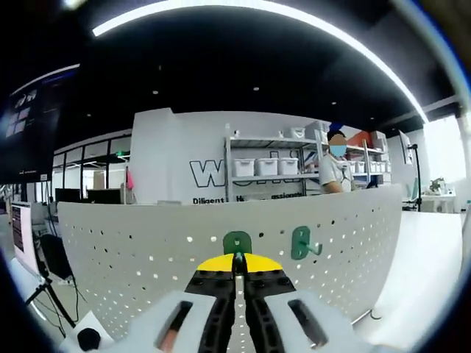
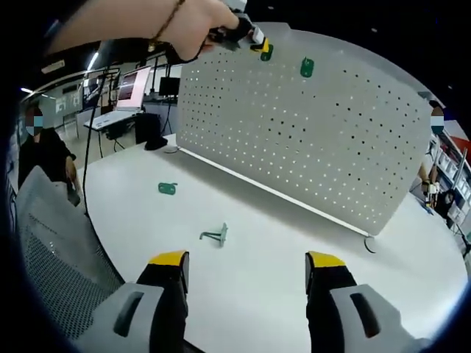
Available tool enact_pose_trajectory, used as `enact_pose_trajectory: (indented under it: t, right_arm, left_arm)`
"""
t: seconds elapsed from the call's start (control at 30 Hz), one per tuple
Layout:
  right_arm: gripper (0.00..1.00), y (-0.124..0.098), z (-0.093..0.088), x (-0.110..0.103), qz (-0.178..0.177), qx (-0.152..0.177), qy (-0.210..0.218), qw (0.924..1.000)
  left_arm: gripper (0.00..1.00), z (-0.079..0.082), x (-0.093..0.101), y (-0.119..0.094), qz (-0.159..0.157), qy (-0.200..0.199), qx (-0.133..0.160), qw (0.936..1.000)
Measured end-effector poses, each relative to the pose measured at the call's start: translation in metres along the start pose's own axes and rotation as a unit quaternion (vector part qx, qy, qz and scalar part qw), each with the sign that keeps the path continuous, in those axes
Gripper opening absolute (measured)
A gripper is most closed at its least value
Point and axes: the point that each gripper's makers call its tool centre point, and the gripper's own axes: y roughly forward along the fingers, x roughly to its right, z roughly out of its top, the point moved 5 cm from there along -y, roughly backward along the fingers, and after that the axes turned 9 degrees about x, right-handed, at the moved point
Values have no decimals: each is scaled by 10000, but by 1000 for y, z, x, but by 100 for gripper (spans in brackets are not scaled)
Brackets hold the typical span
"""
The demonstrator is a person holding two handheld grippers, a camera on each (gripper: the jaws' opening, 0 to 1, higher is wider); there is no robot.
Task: Insert the hook assembly into the mounting plate slot until the hook locks in place.
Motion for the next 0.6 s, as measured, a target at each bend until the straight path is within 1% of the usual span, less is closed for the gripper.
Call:
enact_pose_trajectory:
  t: [0.23, 0.37, 0.6]
  right_arm:
    - [60, -1, 0, 3, -60, 37, 38, 10000]
    - [59, -1, 1, 2, -34, 50, 37, 10000]
    - [58, -2, 3, 3, -59, 114, 60, 9999]
  left_arm:
    - [1, 0, 11, 11, 53, -95, -15, 9999]
    - [1, 1, 19, 16, 21, -48, -13, 10000]
    - [1, -3, 20, 20, 113, -30, -65, 9999]
